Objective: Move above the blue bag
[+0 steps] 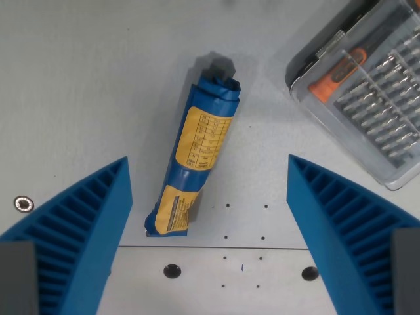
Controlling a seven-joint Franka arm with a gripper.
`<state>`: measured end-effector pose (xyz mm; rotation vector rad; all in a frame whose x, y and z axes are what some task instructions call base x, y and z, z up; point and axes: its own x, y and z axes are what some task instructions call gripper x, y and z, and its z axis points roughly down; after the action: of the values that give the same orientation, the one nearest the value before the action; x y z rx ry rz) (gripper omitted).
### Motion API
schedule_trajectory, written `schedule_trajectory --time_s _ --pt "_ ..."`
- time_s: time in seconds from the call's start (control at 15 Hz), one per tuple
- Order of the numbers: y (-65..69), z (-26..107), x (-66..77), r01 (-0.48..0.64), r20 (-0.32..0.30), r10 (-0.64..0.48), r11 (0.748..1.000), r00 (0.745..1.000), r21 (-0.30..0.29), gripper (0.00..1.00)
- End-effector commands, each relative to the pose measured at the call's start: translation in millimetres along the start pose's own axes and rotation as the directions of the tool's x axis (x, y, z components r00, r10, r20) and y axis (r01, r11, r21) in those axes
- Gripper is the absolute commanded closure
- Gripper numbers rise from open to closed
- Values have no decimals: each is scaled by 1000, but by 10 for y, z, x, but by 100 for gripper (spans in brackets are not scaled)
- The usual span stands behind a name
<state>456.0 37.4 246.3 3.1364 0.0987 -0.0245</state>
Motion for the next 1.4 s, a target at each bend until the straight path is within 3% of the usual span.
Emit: schedule_trajectory --time_s 0.07,0.6,1.4 --pt "-18 43 -32 -74 -29 74 997 997 3 0" --pt "-73 244 -127 -181 -75 182 983 980 17 0" --pt "-164 627 -277 -352 -58 353 935 934 34 0"
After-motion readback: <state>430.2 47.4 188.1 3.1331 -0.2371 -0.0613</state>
